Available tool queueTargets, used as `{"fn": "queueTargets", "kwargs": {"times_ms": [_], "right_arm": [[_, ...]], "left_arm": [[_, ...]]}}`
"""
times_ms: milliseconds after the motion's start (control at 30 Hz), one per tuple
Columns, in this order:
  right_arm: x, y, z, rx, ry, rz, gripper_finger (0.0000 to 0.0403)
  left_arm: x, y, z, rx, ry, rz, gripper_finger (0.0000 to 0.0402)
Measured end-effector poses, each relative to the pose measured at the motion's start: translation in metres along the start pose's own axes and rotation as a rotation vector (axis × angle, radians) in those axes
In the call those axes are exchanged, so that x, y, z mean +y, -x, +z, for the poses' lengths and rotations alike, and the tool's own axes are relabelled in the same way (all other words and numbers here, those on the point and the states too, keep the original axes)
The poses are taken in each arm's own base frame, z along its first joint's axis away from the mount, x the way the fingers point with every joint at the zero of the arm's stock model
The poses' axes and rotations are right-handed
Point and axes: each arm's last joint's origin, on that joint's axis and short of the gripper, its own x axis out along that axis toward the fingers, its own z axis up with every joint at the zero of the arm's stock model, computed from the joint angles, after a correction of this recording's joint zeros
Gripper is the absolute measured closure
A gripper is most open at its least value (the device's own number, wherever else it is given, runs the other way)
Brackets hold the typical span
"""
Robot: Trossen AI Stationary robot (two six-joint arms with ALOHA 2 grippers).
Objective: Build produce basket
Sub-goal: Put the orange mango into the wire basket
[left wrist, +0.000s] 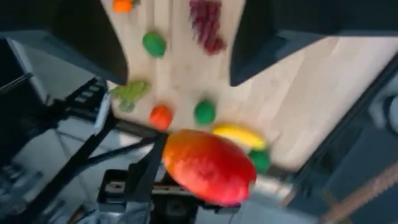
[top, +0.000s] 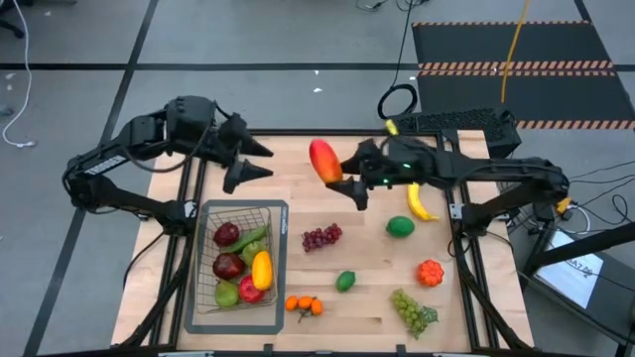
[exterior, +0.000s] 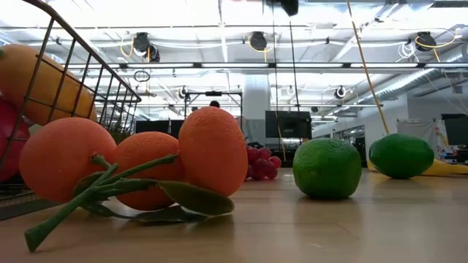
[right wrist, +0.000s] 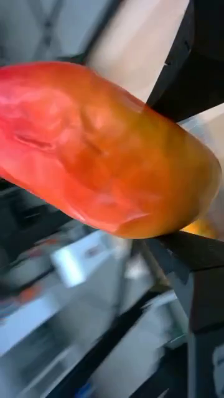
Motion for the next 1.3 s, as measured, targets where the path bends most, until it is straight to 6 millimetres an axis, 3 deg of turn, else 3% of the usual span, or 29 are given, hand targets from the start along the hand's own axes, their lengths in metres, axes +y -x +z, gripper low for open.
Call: {"fn": "queueTargets", "kwargs": {"times_ms": [133, 233, 500, 867, 1000, 1300], "right_arm": [[0.027, 0.007, 0.015, -0.251, -0.021, 0.057, 0.0143], [0.040, 0.009, 0.022, -0.398, -0.008, 0.072, 0.0143], [0.049, 0.009, 0.024, -0.483, 0.104, 0.074, 0.0143], [0.047, 0.007, 0.023, -0.458, 0.232, 0.057, 0.0141], [0.046, 0.007, 0.022, -0.452, 0.233, 0.054, 0.0136], [0.047, 0.013, 0.023, -0.447, 0.228, 0.059, 0.0115]], "left_arm": [[-0.006, -0.002, 0.015, -0.140, -0.036, -0.097, 0.0040], [-0.006, -0.013, 0.026, -0.217, 0.022, -0.132, 0.0009], [-0.003, -0.048, 0.053, -0.402, 0.102, -0.287, 0.0009], [0.001, -0.087, 0.063, -0.520, 0.150, -0.266, 0.0009], [0.001, -0.097, 0.062, -0.529, 0.170, -0.247, 0.0029], [0.000, -0.096, 0.061, -0.510, 0.177, -0.272, 0.0134]]}}
